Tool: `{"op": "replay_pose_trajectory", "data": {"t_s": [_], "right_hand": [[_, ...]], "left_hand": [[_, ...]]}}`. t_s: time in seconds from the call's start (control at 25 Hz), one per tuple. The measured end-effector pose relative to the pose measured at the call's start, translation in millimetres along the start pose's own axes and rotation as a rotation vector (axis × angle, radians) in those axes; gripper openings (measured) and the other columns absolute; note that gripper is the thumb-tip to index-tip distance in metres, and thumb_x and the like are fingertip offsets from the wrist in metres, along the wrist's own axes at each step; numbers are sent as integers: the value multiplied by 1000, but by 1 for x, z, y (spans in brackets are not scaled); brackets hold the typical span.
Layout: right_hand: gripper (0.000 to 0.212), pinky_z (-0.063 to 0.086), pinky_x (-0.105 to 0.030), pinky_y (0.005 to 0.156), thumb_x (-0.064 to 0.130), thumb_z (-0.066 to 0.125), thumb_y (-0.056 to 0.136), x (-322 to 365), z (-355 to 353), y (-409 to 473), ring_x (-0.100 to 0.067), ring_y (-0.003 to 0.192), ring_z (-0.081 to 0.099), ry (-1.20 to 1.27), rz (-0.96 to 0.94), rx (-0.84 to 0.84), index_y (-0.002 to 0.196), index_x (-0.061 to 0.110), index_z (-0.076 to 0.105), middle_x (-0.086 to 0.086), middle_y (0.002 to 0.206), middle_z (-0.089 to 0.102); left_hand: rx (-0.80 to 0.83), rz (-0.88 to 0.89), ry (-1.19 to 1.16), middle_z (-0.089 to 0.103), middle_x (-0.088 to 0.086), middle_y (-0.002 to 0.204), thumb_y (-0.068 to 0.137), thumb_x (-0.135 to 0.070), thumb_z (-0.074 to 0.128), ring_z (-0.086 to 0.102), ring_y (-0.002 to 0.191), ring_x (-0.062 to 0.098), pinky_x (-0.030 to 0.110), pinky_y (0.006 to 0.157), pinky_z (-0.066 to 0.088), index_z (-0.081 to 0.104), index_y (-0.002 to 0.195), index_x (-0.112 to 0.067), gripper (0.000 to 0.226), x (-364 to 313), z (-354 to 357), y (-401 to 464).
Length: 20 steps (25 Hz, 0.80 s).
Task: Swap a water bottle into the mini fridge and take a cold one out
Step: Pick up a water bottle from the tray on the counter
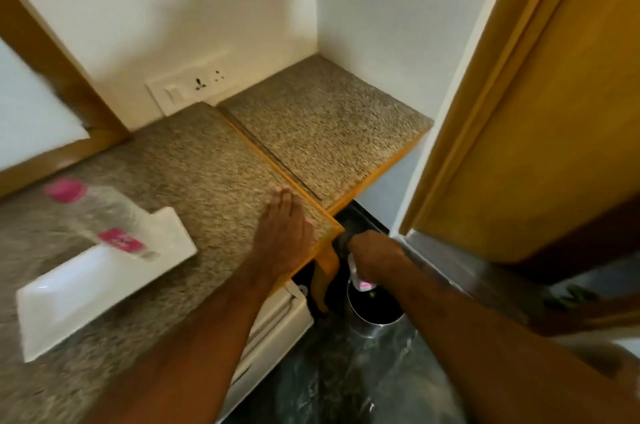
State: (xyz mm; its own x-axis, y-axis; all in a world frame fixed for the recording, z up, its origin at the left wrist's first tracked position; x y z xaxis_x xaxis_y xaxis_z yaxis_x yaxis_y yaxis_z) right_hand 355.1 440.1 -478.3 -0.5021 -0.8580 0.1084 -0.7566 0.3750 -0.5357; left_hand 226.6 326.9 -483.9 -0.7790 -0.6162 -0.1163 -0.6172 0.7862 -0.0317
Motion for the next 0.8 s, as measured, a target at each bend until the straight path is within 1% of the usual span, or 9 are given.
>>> {"op": "replay_pose_trajectory", "data": {"t_s": [0.12, 0.24, 0.32, 0.48, 0.6, 0.68, 0.72, 0.76, 0.8], "right_hand": [[27, 49, -40, 94, 15, 60, 91, -29, 64, 33, -31, 113, 60, 107, 95, -43, 117, 10, 59, -12, 123, 63], [32, 47, -41, 97, 18, 58, 93, -47, 114, 63, -32, 116, 59, 167, 128, -99, 123, 11, 55, -12, 126, 62], [31, 47, -40, 97, 22, 54, 94, -55, 143, 84, -30, 116, 59, 200, 156, -132, 124, 12, 55, -12, 127, 62], [44, 49, -40, 97, 20, 61, 89, -67, 186, 104, -32, 117, 58, 289, 260, -118, 130, 9, 49, -15, 129, 57], [35, 50, -42, 93, 15, 58, 88, -59, 206, 87, -35, 113, 61, 352, 321, -114, 123, 9, 57, -17, 121, 63], [35, 52, -43, 89, 13, 56, 88, -45, 230, 66, -37, 108, 63, 388, 297, -125, 123, 14, 59, -18, 116, 67], [37, 54, -43, 86, 13, 53, 89, -35, 243, 56, -36, 104, 65, 399, 267, -141, 125, 18, 58, -17, 112, 68], [36, 55, -42, 83, 14, 50, 89, -25, 256, 50, -35, 100, 67, 394, 212, -168, 123, 20, 59, -16, 108, 70], [32, 56, -41, 80, 15, 50, 89, -16, 268, 48, -34, 96, 68, 369, 139, -180, 118, 20, 63, -15, 103, 72]], "left_hand": [[-52, 21, 26, 42, 32, 149, 93, -38, 22, 36, 141, 45, 58, 115, 32, 42, 141, 9, 70, 0, 16, 3], [-82, 30, 19, 37, 31, 153, 94, -39, 22, 29, 145, 44, 58, 118, 27, 37, 144, 8, 70, 2, 15, 3], [-90, 23, 12, 33, 29, 155, 96, -38, 27, 26, 147, 42, 58, 119, 23, 34, 146, 7, 67, 2, 16, 5], [-74, 8, 25, 30, 28, 157, 96, -37, 27, 22, 149, 40, 55, 121, 19, 32, 148, 7, 68, 2, 18, 5], [-107, -37, 56, 38, 28, 154, 97, -36, 24, 29, 146, 40, 54, 118, 28, 37, 145, 7, 66, -3, 13, -1], [-159, -56, 89, 44, 27, 150, 99, -35, 24, 37, 143, 41, 53, 114, 36, 41, 144, 6, 63, -9, 14, -26], [-204, -63, 104, 45, 27, 150, 101, -32, 27, 38, 142, 41, 53, 114, 36, 40, 144, 5, 59, -7, 19, -48], [-255, -65, 112, 43, 28, 151, 102, -28, 30, 37, 143, 42, 53, 115, 33, 38, 146, 6, 56, -3, 31, -75], [-318, -54, 129, 38, 28, 154, 103, -23, 29, 33, 145, 42, 53, 119, 26, 33, 148, 6, 54, 0, 48, -104]]}}
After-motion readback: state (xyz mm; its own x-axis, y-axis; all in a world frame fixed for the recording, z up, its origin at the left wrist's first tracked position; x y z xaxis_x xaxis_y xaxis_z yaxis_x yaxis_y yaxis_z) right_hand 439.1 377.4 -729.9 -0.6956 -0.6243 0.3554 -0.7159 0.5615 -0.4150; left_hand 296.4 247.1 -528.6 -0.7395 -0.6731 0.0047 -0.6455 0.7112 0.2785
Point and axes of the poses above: each hand's wrist, its own y-axis towards the middle knuckle, its own z-axis out of the palm, x = y × z, the point moved 3 cm from there along y, towards the middle knuckle
